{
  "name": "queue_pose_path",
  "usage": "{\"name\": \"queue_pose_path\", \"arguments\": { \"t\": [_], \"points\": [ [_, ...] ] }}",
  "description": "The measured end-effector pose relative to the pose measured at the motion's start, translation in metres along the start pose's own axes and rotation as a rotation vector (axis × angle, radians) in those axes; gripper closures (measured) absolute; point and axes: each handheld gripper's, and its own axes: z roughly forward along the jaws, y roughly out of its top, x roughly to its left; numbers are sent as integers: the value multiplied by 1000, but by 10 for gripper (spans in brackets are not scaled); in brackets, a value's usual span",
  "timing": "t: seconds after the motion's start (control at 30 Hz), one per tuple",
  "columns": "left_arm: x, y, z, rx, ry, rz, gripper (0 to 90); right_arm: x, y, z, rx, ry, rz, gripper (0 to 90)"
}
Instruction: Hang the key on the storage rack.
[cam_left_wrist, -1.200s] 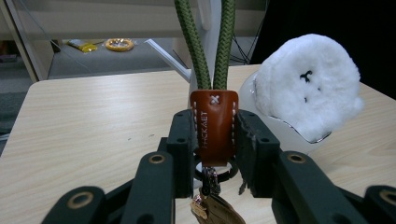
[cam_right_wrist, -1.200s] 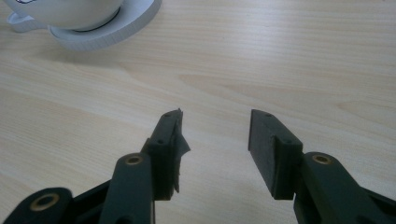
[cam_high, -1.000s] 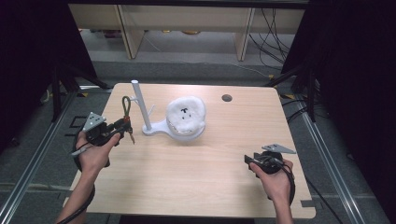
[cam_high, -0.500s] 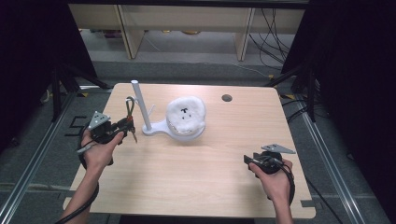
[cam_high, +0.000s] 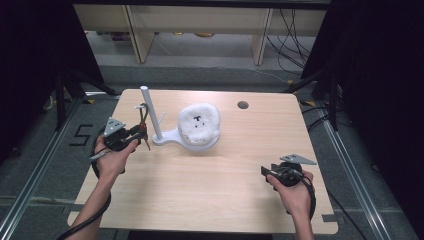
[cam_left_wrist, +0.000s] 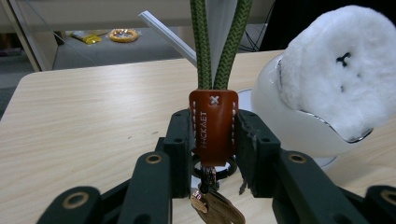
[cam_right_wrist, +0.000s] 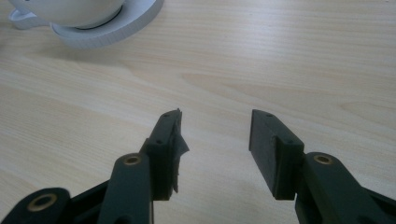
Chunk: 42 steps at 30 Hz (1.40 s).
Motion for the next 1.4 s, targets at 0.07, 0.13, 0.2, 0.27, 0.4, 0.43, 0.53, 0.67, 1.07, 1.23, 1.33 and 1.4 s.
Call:
{"name": "queue_pose_path", "arguments": {
  "t": [0.07,0.13,0.2,0.27,0.4,0.43,0.53,0.67,1.07,1.23,1.33,1.4],
  "points": [
    [0,0,2,3,6,8,670,1,0,-1,6,-8,2,547],
    [0,-1,5,-5,15,18,668,0,0,0,-6,0,2,546],
    [-1,-3,6,-15,16,20,665,0,0,1,-5,-16,-3,546],
    [-1,-4,7,-17,19,31,662,-1,0,-1,1,-3,0,545],
    [-1,-5,8,-5,30,40,641,-1,0,-2,5,-5,1,544],
    [-1,-6,7,-5,31,43,630,-1,0,-3,7,-7,-1,544],
    [0,-8,5,-8,34,47,605,-5,0,-2,-11,2,-31,544],
    [0,-11,-5,-22,37,68,564,-5,0,-1,-10,-11,-26,543],
    [0,-43,-40,-3,80,132,423,-11,-5,3,-15,-21,-19,529],
    [0,-69,-51,-5,79,129,416,-13,-7,5,-12,-26,-11,519],
    [2,-89,-57,-7,72,113,416,-16,-8,5,1,-27,-14,516],
    [3,-99,-59,-2,63,106,417,-16,-9,7,-15,-29,-7,514]
  ]
}}
